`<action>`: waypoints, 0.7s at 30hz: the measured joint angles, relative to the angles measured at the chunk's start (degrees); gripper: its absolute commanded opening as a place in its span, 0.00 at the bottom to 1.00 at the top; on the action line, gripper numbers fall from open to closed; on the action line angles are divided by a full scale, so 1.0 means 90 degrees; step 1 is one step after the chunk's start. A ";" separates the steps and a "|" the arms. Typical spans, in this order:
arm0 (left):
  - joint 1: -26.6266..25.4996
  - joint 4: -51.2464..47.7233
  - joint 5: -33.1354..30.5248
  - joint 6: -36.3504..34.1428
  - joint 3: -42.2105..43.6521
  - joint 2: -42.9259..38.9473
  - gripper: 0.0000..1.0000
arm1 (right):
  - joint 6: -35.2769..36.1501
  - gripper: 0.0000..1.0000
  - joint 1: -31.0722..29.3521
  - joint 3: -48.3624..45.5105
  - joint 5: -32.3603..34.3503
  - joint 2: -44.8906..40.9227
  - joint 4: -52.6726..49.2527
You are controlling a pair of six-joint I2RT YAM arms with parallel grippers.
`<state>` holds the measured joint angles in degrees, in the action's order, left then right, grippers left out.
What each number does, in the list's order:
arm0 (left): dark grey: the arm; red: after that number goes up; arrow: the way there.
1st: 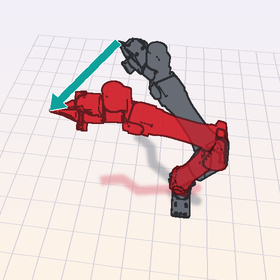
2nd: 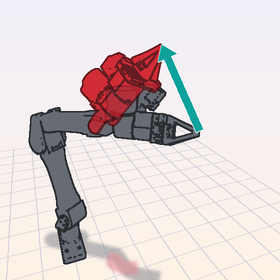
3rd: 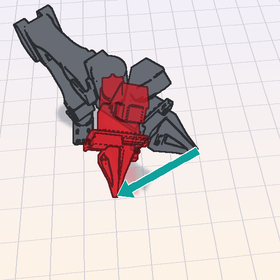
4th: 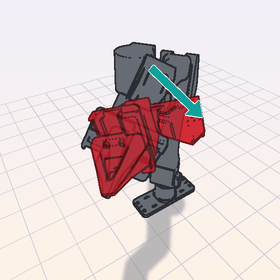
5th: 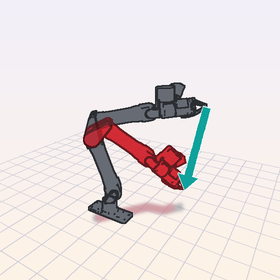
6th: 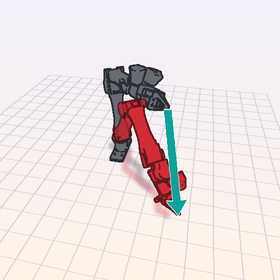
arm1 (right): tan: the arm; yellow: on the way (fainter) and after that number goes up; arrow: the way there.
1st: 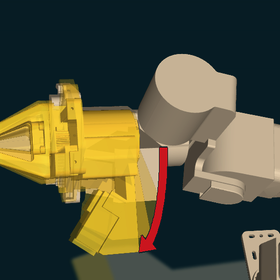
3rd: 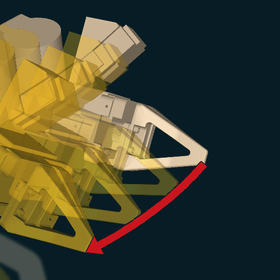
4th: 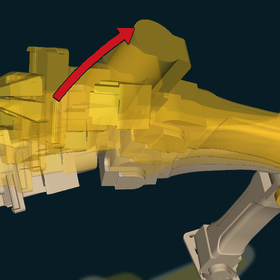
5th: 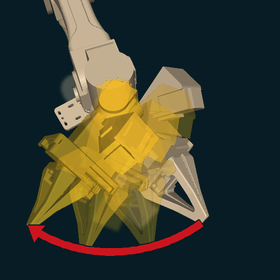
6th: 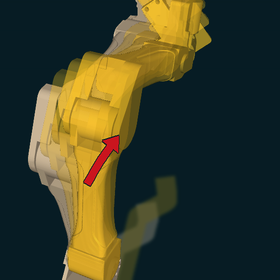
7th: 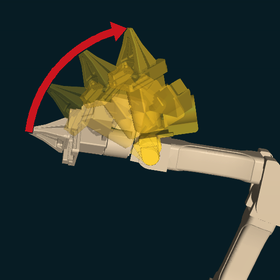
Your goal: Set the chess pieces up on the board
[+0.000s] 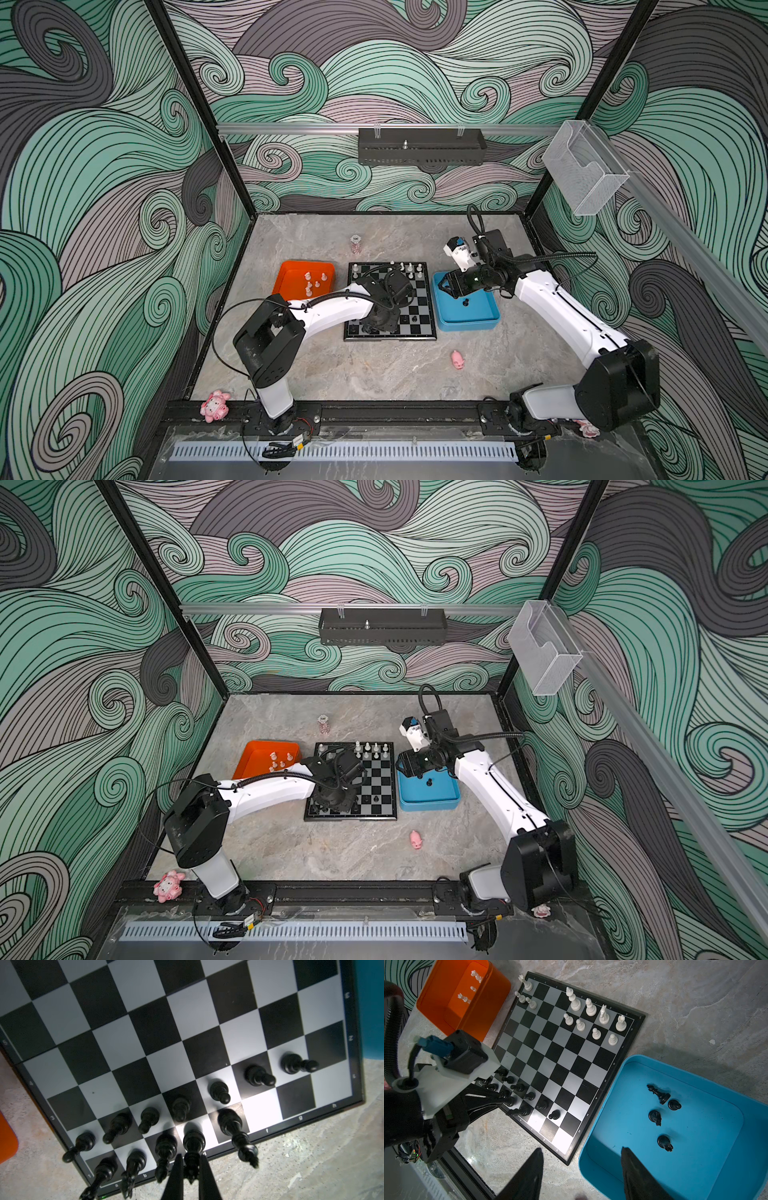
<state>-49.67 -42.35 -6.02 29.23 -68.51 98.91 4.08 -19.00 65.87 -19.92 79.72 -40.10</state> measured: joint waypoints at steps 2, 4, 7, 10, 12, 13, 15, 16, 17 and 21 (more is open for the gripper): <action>0.0000 0.0000 0.0000 0.0000 -0.0002 0.0000 0.01 | 0.0000 0.61 0.0002 0.0000 0.0000 0.0000 0.0000; 0.0000 0.0002 0.0000 -0.0002 -0.0002 0.0000 0.01 | 0.0000 0.61 0.0000 0.0000 0.0000 0.0000 0.0000; 0.0000 0.0002 0.0000 -0.0002 -0.0005 0.0000 0.01 | 0.0000 0.61 0.0005 0.0000 0.0000 0.0000 0.0000; 0.0000 0.0002 0.0000 -0.0002 -0.0005 0.0000 0.01 | 0.0000 0.61 0.0012 0.0000 0.0000 0.0000 0.0000; 0.0000 0.0000 0.0000 -0.0002 -0.0007 0.0000 0.01 | 0.0000 0.61 0.0015 0.0000 0.0000 0.0000 0.0000; 0.0000 0.0000 0.0002 -0.0002 -0.0015 0.0000 0.01 | 0.0000 0.61 0.0015 0.0000 0.0000 0.0000 0.0000; 0.0000 0.0002 0.0002 -0.0002 -0.0049 0.0002 0.01 | 0.0000 0.61 0.0019 0.0000 0.0000 0.0000 0.0000; 0.0000 0.0000 0.0002 -0.0002 -0.0075 0.0002 0.01 | 0.0000 0.61 0.0024 0.0000 0.0000 0.0000 0.0000; 0.0000 0.0012 0.0002 -0.0002 -0.0092 0.0002 0.01 | 0.0000 0.61 0.0027 0.0000 0.0000 0.0000 0.0000; 0.0000 0.0022 0.0002 -0.0002 -0.0109 0.0002 0.01 | 0.0000 0.61 0.0032 0.0000 0.0000 0.0000 0.0000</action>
<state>-49.67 -42.15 -6.00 29.21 -69.49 98.94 4.08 -18.72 65.87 -19.92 79.72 -40.10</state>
